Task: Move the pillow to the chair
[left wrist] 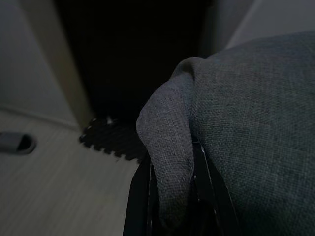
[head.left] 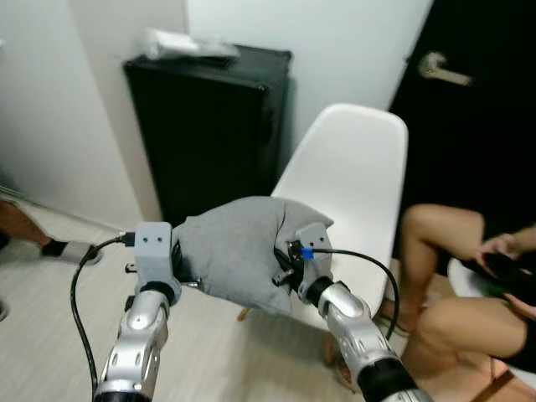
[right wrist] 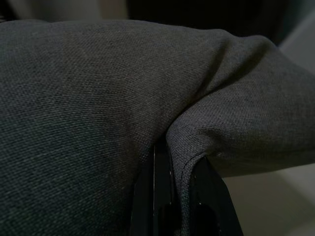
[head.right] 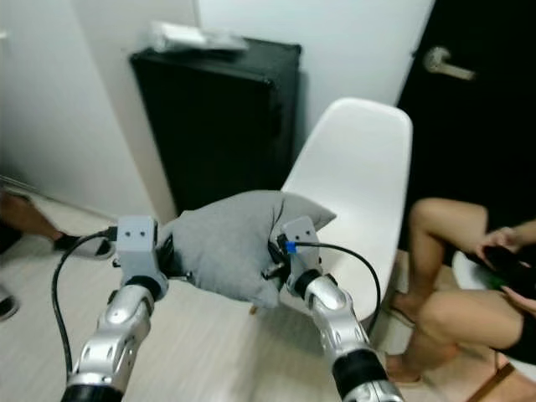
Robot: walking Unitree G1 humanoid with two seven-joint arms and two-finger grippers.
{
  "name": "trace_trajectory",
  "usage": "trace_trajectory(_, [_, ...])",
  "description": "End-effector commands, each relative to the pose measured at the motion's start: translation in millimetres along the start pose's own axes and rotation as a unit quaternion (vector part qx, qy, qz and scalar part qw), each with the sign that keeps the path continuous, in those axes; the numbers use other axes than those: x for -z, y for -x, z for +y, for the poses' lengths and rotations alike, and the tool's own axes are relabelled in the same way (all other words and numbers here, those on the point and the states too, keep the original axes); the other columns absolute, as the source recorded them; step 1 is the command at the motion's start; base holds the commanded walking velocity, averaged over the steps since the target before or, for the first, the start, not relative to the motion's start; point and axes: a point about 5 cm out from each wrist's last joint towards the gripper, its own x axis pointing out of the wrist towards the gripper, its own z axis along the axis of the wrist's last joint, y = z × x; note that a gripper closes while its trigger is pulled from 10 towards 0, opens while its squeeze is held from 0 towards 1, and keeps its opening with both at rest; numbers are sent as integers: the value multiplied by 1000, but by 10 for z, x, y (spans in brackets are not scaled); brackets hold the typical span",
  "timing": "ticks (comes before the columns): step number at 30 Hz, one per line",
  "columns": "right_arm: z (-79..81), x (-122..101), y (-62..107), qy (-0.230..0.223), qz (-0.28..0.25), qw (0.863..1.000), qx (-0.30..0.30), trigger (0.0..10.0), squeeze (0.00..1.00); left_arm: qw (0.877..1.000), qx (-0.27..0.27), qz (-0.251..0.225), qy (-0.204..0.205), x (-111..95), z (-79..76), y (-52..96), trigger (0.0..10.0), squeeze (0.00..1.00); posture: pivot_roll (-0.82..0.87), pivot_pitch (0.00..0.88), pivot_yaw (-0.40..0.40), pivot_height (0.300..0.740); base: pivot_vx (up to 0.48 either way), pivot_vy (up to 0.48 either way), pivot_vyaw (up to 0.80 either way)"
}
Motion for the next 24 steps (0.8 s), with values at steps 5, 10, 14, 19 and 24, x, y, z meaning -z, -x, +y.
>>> trace_trajectory(5, [94,-51,-46,7,-13,1000,-23,10000,0,1000,12,-20,-4,-73,-40,-8,10000,0,81,60,-13,740,0,0,-800])
trace_trajectory(10, [95,-51,-49,9,-12,1000,-27,10000,0,1000,6,-24,-5,-89,-6,2,10000,0,82,56,-17,740,0,0,-800])
trace_trajectory(14, [97,-49,-50,9,-11,1000,-28,10000,0,1000,4,-25,-5,-89,5,4,10000,0,82,54,-18,740,0,0,-800])
trace_trajectory(19, [111,-59,-51,1,-19,999,-32,10000,0,1000,4,-28,-6,-94,11,2,10000,0,81,55,-17,740,0,0,-604])
trace_trajectory(24, [148,-48,-48,10,-18,999,-43,10000,0,999,12,-43,-6,-124,0,10,10000,0,82,59,-15,740,0,0,0])
